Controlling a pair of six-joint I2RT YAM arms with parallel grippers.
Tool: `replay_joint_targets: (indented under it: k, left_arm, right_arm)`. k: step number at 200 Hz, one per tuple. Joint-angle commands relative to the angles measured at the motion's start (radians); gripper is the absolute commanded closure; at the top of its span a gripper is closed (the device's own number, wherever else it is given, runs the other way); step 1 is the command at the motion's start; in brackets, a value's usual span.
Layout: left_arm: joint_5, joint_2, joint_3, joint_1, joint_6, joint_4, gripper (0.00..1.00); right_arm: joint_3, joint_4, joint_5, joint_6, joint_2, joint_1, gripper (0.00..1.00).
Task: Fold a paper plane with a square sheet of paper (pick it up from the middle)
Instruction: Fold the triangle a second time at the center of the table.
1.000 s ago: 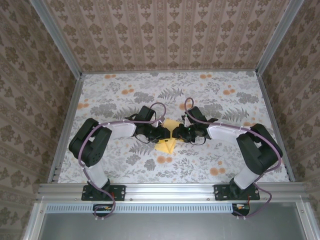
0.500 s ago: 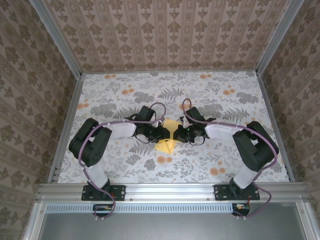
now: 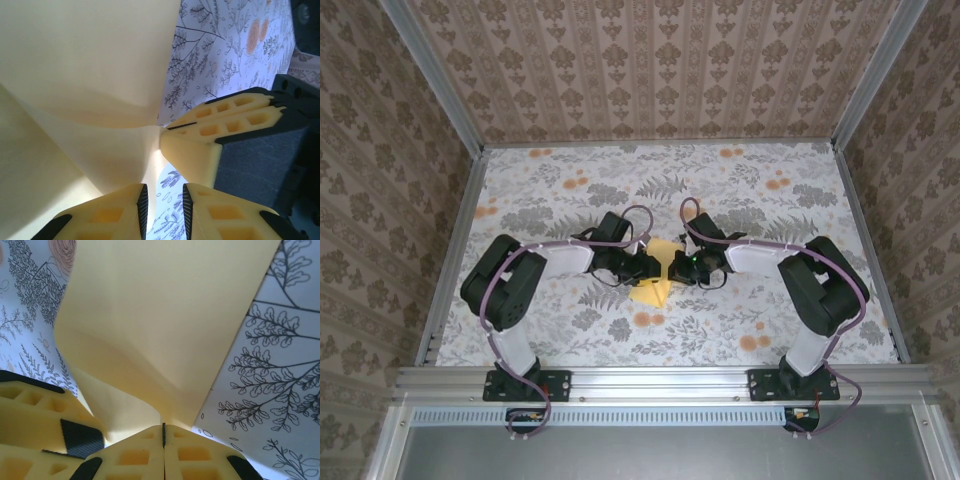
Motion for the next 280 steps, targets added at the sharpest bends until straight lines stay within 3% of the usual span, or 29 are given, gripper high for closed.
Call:
replay_joint_targets:
  k: [1, 280]
  left_arm:
    - [0.024, 0.022, 0.032, 0.001, -0.003, 0.002, 0.72]
    - [0.009, 0.070, 0.062, -0.012, 0.024, -0.045, 0.72]
  right_arm:
    - [0.031, -0.042, 0.022, -0.024, 0.024, 0.002, 0.93]
    - [0.060, -0.037, 0.027, -0.028, 0.071, -0.004, 0.94]
